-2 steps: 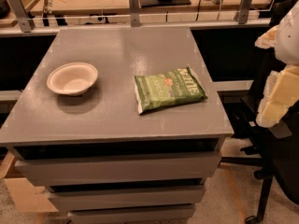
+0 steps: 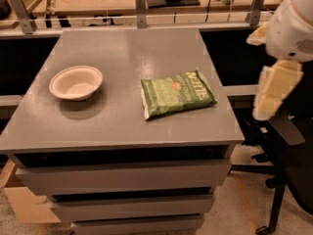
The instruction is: Place green jalapeno chip bag into paper bowl
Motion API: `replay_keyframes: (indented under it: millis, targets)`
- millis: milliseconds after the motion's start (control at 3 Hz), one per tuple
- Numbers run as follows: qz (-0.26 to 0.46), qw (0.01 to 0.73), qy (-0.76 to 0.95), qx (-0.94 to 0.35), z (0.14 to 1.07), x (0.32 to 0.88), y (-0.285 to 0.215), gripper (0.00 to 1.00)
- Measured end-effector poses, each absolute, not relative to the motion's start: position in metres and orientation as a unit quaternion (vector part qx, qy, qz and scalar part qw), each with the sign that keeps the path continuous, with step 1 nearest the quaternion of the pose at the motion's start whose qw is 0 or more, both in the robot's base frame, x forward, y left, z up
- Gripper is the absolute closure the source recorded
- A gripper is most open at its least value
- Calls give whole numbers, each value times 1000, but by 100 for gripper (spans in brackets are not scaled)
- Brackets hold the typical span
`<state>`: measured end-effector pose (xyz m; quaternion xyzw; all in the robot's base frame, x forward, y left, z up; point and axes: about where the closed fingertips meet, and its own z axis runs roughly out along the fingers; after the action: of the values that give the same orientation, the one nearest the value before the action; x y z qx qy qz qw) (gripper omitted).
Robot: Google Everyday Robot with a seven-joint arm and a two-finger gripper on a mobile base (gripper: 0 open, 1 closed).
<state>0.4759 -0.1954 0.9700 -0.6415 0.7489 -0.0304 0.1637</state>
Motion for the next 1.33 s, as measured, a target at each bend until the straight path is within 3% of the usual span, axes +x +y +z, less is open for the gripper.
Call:
replay_keyframes:
  millis: [1333]
  targets:
    - [28,114,644,-756,859,604,-92,2]
